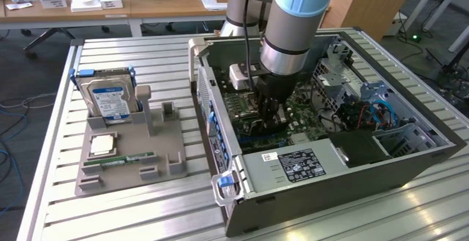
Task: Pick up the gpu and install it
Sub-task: 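Insert the gpu into the slot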
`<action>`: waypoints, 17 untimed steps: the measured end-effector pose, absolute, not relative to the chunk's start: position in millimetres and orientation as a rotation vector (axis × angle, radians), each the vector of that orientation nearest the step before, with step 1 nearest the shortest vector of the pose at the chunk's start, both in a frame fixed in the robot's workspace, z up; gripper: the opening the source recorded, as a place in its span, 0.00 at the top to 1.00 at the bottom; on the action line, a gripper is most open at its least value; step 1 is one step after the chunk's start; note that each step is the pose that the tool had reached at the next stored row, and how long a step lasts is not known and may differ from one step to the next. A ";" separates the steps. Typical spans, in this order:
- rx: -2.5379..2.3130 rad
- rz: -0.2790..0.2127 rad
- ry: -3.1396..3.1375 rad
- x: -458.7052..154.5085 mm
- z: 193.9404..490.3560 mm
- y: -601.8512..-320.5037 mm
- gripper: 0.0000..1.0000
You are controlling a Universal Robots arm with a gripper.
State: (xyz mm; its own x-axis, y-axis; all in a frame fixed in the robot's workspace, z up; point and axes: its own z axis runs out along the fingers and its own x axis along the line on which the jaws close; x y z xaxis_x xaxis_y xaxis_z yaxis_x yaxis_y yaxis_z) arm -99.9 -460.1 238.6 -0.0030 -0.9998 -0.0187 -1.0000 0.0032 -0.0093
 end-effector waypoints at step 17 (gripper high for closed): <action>-2.204 0.010 2.211 -100.0 238.5 -460.1 0.74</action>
State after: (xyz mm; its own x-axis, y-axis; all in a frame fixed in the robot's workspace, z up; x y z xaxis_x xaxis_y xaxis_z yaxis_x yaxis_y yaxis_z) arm -100.0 -460.1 238.5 -0.0032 -0.9998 -0.0188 -1.0000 0.0034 -0.0094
